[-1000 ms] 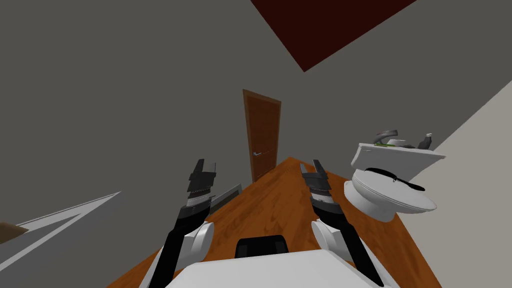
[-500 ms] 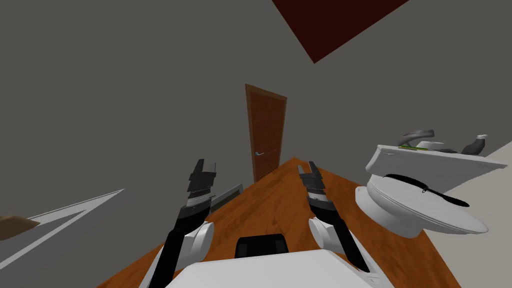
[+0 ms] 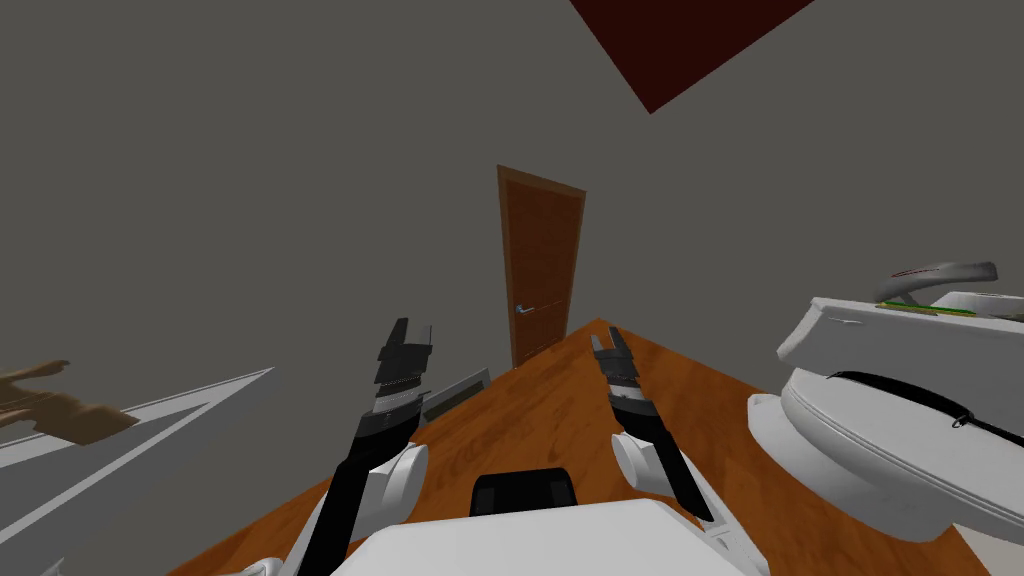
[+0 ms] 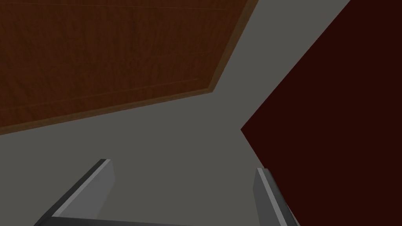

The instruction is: Pull the door open

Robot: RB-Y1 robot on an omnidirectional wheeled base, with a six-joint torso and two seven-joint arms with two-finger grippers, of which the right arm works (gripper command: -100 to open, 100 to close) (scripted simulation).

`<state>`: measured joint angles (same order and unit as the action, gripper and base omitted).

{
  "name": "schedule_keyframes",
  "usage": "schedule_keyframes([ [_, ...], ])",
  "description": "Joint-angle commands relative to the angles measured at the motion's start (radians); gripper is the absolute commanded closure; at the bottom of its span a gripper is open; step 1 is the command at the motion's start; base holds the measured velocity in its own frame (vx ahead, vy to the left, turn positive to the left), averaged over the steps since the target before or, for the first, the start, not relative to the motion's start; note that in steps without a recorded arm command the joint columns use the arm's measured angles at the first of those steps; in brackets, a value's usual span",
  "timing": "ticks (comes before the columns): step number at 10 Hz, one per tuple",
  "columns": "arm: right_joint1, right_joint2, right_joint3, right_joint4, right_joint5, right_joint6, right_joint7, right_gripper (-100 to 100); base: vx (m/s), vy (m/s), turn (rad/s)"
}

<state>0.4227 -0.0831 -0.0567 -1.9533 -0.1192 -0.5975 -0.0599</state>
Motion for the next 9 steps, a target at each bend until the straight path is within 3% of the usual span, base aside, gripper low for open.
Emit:
schedule_keyframes([
  [1, -0.013, -0.004, -0.001, 0.045, -0.001, -0.012, -0.001, -100, 0.049, -0.021, 0.084],
  [3, -0.028, -0.008, -0.002, 0.080, -0.002, -0.018, -0.002, -100, 0.062, -0.028, 0.117],
  [6, -0.073, -0.019, -0.007, 0.180, -0.004, -0.037, -0.005, -100, 0.071, -0.040, 0.155],
  [8, -0.089, -0.023, -0.008, 0.232, -0.005, -0.044, -0.006, -100, 0.049, -0.051, 0.102],
  [9, -0.089, -0.023, -0.008, 0.232, -0.005, -0.044, -0.006, -100, 0.041, -0.038, 0.057],
])
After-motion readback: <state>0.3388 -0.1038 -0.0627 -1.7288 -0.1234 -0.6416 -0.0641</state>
